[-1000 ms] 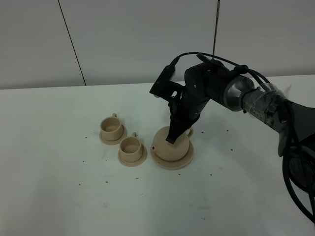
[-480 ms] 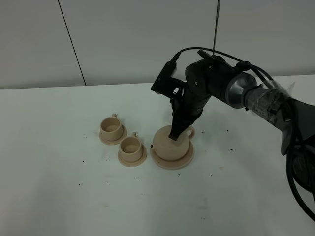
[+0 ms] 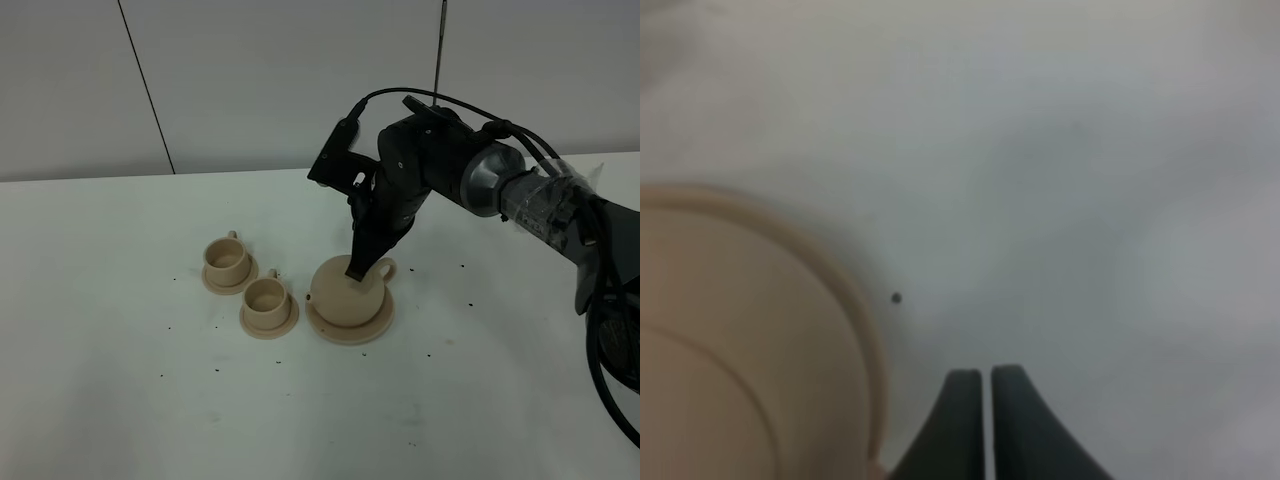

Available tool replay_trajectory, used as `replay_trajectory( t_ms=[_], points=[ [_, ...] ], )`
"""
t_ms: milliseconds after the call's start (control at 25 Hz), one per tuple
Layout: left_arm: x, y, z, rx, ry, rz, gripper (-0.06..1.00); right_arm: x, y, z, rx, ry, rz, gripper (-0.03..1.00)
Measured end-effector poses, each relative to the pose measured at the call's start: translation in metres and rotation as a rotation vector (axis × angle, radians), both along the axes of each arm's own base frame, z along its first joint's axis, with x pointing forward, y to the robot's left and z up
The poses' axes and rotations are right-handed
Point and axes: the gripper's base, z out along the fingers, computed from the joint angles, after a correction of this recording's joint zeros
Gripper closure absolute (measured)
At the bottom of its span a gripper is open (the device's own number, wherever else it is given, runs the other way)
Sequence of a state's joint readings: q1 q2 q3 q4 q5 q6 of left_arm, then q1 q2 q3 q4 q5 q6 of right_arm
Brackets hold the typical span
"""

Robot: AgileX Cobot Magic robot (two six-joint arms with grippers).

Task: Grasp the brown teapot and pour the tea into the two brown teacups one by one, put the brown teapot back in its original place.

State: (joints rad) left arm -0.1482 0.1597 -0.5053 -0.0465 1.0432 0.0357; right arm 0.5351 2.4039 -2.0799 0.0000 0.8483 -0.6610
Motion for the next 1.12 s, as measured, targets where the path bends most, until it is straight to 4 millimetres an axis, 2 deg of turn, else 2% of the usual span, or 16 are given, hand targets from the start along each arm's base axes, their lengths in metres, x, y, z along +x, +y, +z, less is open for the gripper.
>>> replay_trajectory(
  t_ms=[1120],
  points=[
    [0.0, 0.0, 0.0, 0.0, 0.0, 0.0, 0.71, -0.0079, -0.0069, -0.0046, -0.057, 0.11, -0.068, 0.97]
  ],
)
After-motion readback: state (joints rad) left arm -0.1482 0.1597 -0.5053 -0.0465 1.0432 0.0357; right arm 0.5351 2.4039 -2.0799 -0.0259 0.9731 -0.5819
